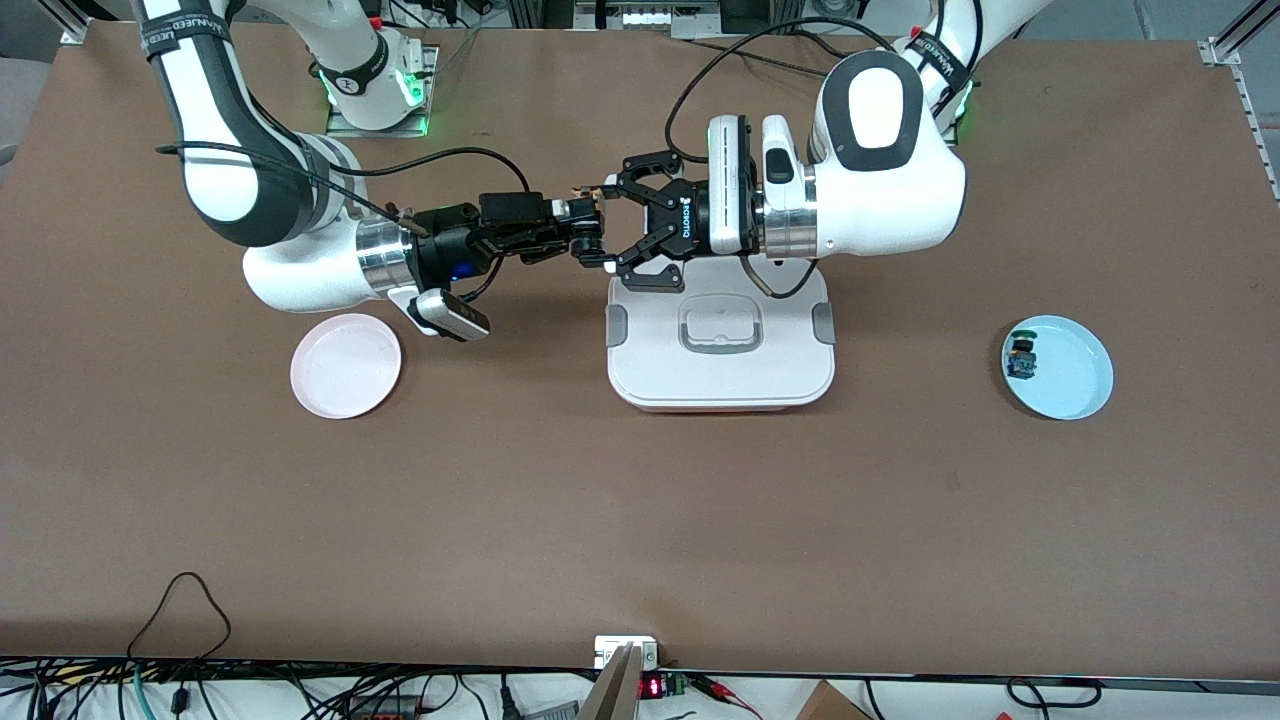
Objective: Transfer orange switch to right arm and place
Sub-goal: 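Close the right gripper on the switch held by the left gripper, then open the left gripper and withdraw while the right gripper carries the switch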
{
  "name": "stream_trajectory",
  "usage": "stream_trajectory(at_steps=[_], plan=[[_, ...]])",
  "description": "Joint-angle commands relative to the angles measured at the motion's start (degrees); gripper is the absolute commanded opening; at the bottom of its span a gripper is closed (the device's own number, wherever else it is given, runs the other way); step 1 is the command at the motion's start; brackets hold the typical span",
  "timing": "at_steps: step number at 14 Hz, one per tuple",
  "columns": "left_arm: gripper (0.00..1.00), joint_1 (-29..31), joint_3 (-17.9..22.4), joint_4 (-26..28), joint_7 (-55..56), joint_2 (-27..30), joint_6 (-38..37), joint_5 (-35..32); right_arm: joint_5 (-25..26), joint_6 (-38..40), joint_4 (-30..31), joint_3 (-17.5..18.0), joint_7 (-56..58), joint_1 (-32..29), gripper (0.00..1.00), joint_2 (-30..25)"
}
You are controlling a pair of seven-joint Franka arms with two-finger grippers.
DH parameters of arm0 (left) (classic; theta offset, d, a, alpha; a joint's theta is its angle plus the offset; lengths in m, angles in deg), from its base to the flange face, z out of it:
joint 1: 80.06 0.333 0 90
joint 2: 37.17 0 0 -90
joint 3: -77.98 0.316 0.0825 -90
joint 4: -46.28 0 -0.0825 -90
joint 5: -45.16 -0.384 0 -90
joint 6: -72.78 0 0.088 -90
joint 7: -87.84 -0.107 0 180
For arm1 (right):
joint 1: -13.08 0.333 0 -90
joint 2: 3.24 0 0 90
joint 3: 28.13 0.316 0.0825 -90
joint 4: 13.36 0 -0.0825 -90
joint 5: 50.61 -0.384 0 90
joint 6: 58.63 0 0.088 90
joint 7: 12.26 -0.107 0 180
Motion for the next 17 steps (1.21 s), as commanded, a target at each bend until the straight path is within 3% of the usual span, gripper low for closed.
stream_trajectory(at_steps=[1,5,8,17], plan=[[1.0,0.3,-0.4,-0.1,-1.7,0.1,0.3,2.3,-0.4,0.0,0.1,-0.4,1.0,0.5,0.11,-0.2],[1.0,1.1,-0.3,0.0,-0.9,0.3,-0.4,2.0,-0.4,0.0,0.1,-0.4,1.0,0.5,0.07,-0.2],[1.0,3.0,0.1,-0.1,2.0,0.5,-5.0,0.8,-0.4,0.0,0.1,-0.3,2.5,0.5,0.02,-0.3],[1.0,13.7,0.4,-0.8,25.1,0.5,-25.6,-33.6,1.2,-0.6,0.1,-0.8,2.3,-1.9,0.0,-1.1]])
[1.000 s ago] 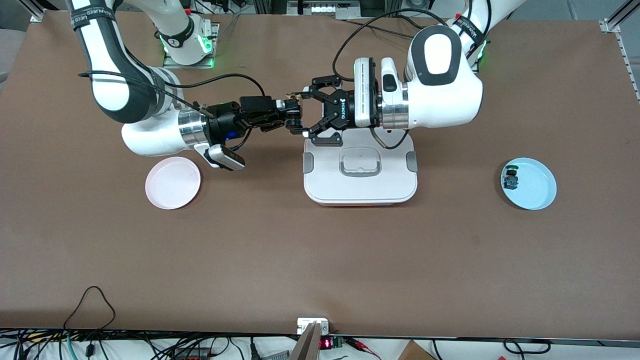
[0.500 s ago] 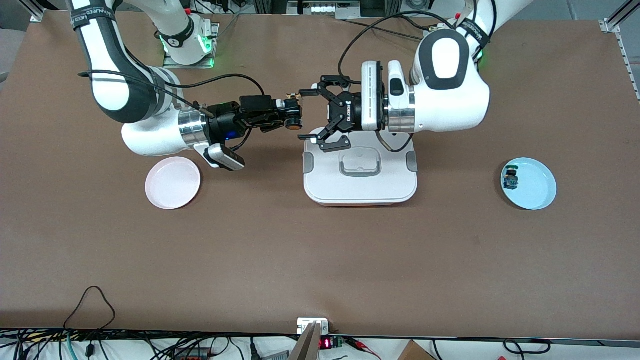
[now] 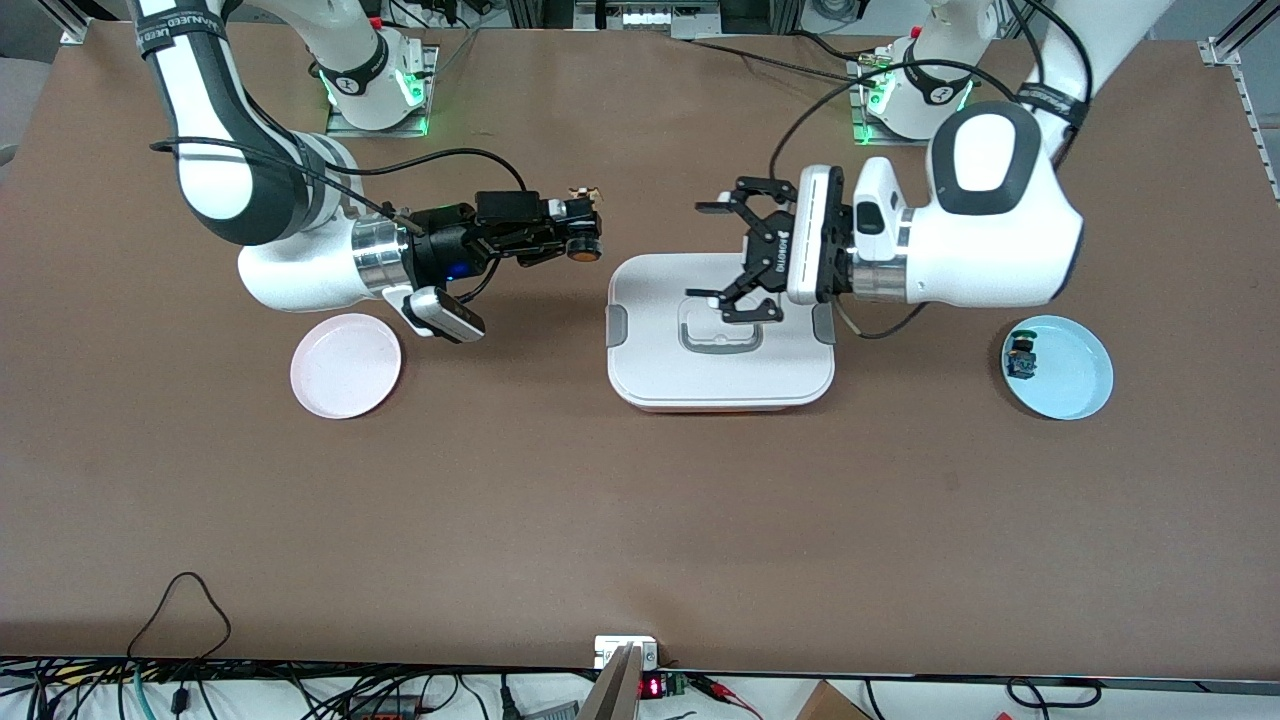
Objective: Transfer orange switch to right arm and place
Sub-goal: 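Open the left gripper and withdraw while the right gripper carries the switch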
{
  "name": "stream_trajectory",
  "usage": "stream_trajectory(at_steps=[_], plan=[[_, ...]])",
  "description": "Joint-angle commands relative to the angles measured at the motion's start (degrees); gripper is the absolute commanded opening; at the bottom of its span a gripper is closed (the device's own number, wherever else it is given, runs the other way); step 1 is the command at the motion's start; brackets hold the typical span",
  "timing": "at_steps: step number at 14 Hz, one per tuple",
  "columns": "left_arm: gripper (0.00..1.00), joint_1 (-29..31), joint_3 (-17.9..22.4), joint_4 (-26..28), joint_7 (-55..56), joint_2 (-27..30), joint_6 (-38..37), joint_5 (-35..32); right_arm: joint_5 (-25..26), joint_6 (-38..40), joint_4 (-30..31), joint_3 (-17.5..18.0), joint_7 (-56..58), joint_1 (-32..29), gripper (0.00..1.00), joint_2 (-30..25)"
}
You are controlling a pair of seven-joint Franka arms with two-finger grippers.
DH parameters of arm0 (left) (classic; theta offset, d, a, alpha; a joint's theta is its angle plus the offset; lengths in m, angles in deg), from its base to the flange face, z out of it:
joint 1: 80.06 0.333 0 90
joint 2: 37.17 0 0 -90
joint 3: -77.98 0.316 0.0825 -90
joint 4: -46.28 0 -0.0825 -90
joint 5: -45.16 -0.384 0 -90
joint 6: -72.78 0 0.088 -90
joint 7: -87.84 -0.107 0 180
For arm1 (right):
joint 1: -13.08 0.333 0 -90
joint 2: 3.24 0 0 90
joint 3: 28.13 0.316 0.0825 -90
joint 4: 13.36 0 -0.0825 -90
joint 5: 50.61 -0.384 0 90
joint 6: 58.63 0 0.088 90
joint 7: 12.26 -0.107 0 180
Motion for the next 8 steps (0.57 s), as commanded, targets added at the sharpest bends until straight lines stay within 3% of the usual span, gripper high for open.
stream_trajectory(at_steps=[1,4,8], plan=[[1.0,1.6,-0.4,-0.6,9.3,0.5,-4.8,-10.5,3.9,-0.5,-0.3,-0.1,0.6,-2.8,0.0,-0.8],[1.0,2.0,-0.4,-2.0,24.9,0.5,-9.9,-21.7,9.8,-0.1,-0.5,-0.1,0.5,-7.1,0.0,-1.0],[1.0,2.5,-0.1,-5.1,42.6,0.5,-22.3,-42.5,28.9,-0.2,-0.6,-0.1,0.6,-11.3,0.0,-1.0]])
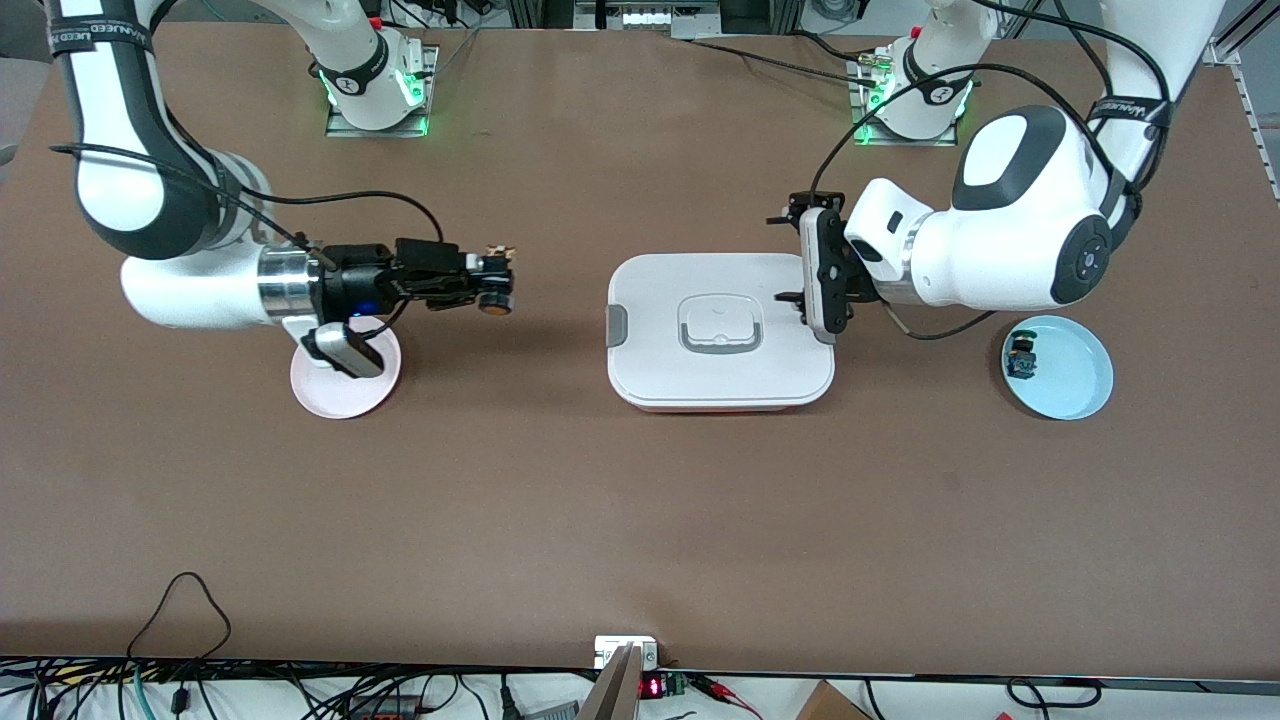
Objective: Transfer orange switch to right arm and place
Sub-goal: 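Open the left gripper and withdraw while the right gripper carries the switch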
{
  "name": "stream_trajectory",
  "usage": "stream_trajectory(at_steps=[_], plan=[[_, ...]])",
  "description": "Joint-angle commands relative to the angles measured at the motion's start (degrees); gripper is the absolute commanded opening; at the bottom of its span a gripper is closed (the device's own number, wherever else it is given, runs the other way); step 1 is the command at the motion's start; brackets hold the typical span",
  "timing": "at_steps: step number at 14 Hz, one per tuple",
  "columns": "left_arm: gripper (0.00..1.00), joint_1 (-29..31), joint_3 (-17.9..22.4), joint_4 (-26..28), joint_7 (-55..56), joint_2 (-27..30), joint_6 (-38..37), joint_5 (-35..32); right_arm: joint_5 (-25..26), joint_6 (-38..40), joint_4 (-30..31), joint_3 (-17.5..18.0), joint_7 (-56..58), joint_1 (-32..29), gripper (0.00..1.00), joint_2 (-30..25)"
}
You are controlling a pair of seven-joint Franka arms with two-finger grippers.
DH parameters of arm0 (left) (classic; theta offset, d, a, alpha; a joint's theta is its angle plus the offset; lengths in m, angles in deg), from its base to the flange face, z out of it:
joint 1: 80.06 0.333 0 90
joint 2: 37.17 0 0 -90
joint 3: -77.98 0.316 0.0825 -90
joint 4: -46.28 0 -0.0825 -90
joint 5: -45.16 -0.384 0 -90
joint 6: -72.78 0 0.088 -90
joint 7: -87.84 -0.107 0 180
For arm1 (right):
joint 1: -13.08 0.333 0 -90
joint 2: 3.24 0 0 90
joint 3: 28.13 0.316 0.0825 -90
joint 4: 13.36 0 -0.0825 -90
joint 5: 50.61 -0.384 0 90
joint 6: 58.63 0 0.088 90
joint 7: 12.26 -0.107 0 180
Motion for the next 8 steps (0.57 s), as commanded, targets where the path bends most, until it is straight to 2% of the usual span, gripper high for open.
stream_trajectory(at_steps=[1,3,5,8], plan=[[1.0,0.6,-0.1,-3.7,10.5,0.5,-8.3,-11.7,13.9,0.5,-0.1,0.7,0.7,-2.8,0.0,-1.5],[1.0,0.3,-0.2,-6.4,16.6,0.6,-14.0,-18.8,27.0,1.1,-0.1,0.7,2.2,-5.2,0.0,-3.0],[1.0,-0.1,-0.4,-9.5,22.3,0.5,-18.0,-25.3,40.8,1.2,-1.4,0.7,9.0,-5.9,0.0,-3.7],[1.0,-0.3,-0.3,-14.1,31.3,0.2,-23.2,-27.7,59.5,-0.7,-2.4,0.7,23.5,-6.3,0.0,-3.7]])
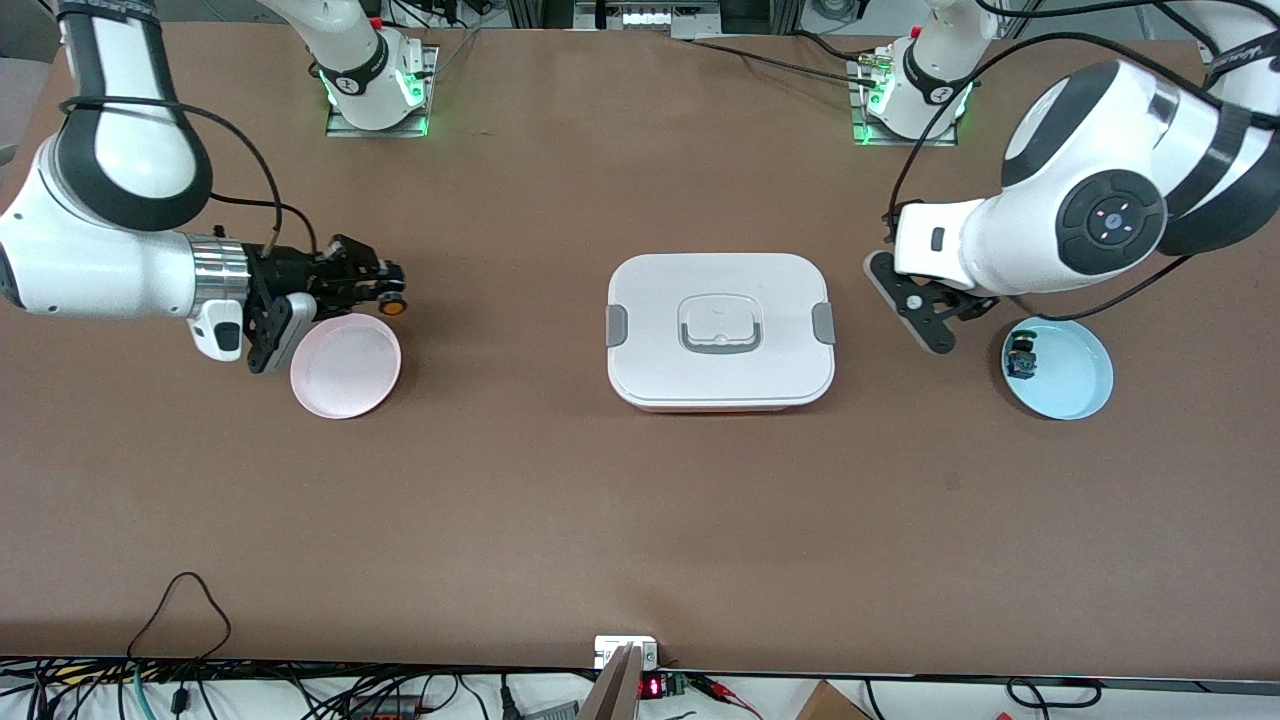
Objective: Transfer orange switch to right arm and place
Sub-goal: 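Lower the switch onto the white plate with the right gripper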
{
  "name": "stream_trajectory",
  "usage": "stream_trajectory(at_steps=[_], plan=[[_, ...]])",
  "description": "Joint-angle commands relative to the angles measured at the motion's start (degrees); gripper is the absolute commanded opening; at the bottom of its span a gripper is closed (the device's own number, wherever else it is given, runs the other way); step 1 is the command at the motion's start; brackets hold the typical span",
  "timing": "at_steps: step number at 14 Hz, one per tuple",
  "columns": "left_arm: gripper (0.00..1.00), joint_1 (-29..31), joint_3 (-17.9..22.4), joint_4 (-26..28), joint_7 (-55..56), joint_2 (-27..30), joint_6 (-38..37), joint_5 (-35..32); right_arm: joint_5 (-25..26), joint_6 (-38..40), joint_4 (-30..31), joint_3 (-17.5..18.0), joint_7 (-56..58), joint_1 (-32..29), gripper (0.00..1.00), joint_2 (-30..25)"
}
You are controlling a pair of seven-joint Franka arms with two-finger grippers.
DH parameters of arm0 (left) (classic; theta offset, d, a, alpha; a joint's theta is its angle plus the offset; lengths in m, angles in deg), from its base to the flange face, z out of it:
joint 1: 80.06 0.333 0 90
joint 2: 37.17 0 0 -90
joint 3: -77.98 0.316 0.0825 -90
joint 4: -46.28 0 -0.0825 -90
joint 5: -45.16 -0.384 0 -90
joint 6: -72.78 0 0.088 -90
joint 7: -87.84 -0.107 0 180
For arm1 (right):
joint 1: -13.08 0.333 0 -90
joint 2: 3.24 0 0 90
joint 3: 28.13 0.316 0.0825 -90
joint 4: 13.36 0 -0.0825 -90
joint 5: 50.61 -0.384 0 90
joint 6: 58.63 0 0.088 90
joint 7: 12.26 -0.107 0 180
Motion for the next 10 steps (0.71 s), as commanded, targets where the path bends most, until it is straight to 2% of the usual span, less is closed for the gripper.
stream_trajectory(at_steps=[1,3,4,7,8,9,10], plan=[[1.0,-0.7,0.0,-4.8,6.5,0.0,-4.2,-2.1,14.8,-3.7,-1.1,0.7,12.0,-0.6,0.0,-0.2],[1.0,-0.5,0.2,-7.2,7.9,0.1,-6.0,-2.9,24.9,-10.9,-0.4,0.8,20.9,-0.3,0.0,-0.1],[1.0,-0.6,0.3,-9.1,9.6,0.0,-7.4,-4.2,27.7,-13.3,0.2,0.8,23.5,-0.3,0.0,0.2],[1.0,-0.7,0.2,-12.6,10.5,0.0,-10.0,-10.8,32.3,-21.2,4.0,0.8,28.6,-0.2,0.0,0.5],[1.0,-0.4,1.3,-13.9,10.7,0.1,-9.7,-11.8,33.4,-24.2,5.8,0.8,29.5,-0.2,0.0,0.4],[1.0,-1.3,4.5,-14.2,12.1,1.0,-9.2,-12.1,34.5,-26.6,7.6,0.8,30.2,-0.1,0.0,0.4],[1.0,-2.0,5.9,-15.0,14.8,1.3,-8.8,-11.7,36.0,-29.1,9.2,0.8,30.7,0.0,0.0,0.4]])
